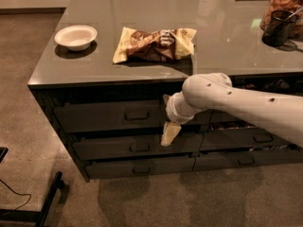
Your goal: Open top drawer
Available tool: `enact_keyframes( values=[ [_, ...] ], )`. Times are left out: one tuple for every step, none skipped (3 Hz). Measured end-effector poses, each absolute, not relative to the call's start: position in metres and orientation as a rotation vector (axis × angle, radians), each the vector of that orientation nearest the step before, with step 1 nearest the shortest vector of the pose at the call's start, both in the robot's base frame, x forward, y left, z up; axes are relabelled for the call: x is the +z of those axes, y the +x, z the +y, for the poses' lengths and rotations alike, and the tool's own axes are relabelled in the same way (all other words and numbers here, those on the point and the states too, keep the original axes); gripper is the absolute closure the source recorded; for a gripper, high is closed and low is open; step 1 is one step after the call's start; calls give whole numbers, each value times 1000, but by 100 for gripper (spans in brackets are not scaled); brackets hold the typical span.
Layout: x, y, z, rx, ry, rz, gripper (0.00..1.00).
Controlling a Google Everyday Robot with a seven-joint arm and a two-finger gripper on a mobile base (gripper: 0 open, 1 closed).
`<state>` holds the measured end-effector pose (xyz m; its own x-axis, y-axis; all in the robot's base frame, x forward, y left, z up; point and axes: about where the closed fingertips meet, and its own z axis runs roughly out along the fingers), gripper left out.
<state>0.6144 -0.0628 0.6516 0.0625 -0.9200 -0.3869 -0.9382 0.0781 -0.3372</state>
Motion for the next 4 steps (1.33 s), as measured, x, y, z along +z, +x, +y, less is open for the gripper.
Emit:
enact_keyframes(
  values=[
    [649, 624, -57, 44, -1859, 1827, 0],
    [643, 630, -50, 53, -1888, 1817, 0],
    [631, 633, -44, 86, -1929, 1834, 0],
    [621, 632, -41, 123, -1960, 1870, 0]
  ],
)
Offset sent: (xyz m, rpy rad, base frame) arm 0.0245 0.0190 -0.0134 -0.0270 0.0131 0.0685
